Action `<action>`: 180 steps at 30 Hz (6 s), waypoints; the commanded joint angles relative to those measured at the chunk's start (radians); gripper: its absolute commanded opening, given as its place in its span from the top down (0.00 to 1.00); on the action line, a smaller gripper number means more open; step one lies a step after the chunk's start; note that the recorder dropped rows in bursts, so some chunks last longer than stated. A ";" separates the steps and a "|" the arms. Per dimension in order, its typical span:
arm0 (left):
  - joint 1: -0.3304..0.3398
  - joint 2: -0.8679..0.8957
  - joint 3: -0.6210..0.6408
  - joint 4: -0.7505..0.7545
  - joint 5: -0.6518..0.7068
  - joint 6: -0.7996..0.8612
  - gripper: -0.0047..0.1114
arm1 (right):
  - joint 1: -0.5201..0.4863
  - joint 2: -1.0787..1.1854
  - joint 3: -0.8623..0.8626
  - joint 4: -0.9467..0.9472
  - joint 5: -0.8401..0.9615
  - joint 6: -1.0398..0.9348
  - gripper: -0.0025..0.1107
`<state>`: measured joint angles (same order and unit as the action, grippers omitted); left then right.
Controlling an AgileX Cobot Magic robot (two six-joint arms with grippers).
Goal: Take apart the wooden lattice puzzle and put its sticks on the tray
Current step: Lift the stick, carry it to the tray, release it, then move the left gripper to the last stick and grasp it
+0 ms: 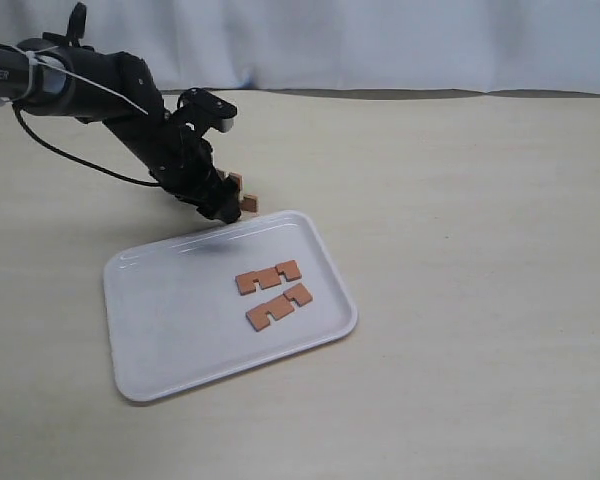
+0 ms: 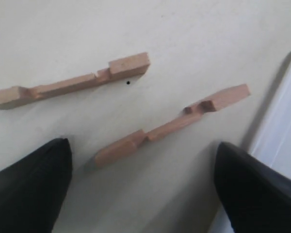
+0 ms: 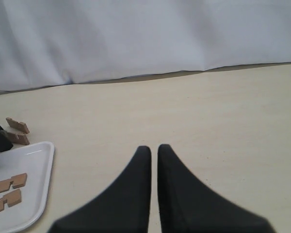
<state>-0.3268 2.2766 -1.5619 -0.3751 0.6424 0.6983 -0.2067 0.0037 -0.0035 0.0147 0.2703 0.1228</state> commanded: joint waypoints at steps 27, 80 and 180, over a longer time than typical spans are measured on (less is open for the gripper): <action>-0.047 0.006 0.002 -0.082 0.017 0.138 0.96 | 0.001 -0.004 0.003 -0.001 -0.010 0.000 0.94; -0.047 -0.045 0.004 -0.224 0.538 0.324 0.66 | 0.001 -0.004 0.003 -0.001 -0.010 0.000 0.94; 0.058 -0.032 -0.108 -0.157 0.014 0.444 0.85 | 0.001 -0.004 0.003 -0.001 -0.010 0.000 0.94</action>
<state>-0.2690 2.2502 -1.6675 -0.5216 0.6725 1.2690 -0.2067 0.0037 -0.0035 0.0147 0.2703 0.1228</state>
